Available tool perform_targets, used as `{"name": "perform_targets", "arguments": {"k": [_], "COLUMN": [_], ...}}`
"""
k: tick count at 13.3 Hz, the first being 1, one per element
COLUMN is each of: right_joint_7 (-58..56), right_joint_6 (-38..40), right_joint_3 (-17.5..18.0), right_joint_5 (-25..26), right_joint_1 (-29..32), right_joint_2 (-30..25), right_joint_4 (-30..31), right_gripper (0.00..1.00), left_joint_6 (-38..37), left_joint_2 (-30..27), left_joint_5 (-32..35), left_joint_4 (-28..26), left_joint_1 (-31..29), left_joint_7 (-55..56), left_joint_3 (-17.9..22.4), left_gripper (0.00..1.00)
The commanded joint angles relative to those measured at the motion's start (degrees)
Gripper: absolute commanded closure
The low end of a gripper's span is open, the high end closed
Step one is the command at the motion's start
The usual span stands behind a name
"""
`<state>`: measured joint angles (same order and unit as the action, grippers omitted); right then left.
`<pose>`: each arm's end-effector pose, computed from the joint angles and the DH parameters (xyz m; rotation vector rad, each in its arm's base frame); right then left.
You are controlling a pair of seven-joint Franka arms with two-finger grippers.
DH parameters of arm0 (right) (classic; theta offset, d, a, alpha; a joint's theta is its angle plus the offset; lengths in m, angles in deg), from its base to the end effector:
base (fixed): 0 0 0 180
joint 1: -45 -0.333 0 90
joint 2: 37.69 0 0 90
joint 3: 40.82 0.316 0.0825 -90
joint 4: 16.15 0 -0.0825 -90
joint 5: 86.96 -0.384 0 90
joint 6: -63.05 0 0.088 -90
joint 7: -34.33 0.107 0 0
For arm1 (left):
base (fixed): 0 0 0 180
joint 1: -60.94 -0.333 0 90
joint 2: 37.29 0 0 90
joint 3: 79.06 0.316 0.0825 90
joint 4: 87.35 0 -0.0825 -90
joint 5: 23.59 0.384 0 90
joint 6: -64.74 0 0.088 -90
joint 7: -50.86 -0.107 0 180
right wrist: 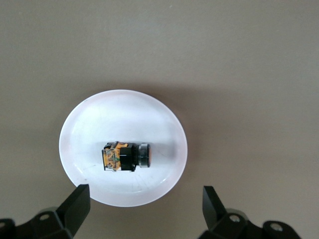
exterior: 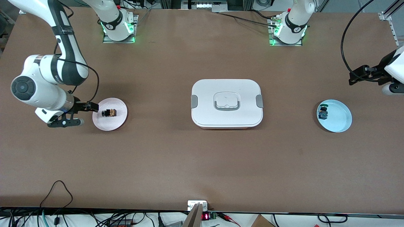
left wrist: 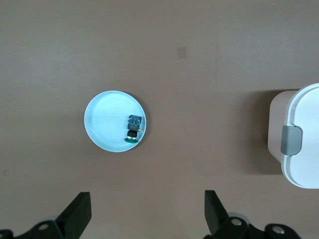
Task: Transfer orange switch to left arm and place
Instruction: 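Move the right gripper over the orange switch on the white plate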
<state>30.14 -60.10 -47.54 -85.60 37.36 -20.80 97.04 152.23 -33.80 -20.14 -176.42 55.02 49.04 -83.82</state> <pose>0.5921 0.0108 0.3116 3.0817 0.1640 -0.1864 0.5668 0.0196 0.5946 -3.0856 0.0179 0.1385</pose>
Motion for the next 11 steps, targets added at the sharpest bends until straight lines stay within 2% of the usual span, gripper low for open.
{"name": "perform_targets", "arguments": {"k": [1, 11], "right_joint_7": [0.8, 0.5], "right_joint_6": [-4.6, -10.8], "right_joint_3": [0.2, 0.7], "right_joint_5": [-0.4, -0.4], "right_joint_1": [-0.5, -2.6], "right_joint_2": [-1.2, 6.4], "right_joint_4": [4.3, 5.8], "right_gripper": [0.00, 0.00], "left_joint_6": [-0.6, -0.6], "left_joint_2": [0.9, 0.8], "left_joint_5": [0.8, 0.8], "left_joint_4": [1.8, 1.8], "left_joint_1": [0.0, 0.1], "left_joint_7": [-1.3, -1.3], "left_joint_3": [-0.1, -0.1], "left_gripper": [0.00, 0.00]}}
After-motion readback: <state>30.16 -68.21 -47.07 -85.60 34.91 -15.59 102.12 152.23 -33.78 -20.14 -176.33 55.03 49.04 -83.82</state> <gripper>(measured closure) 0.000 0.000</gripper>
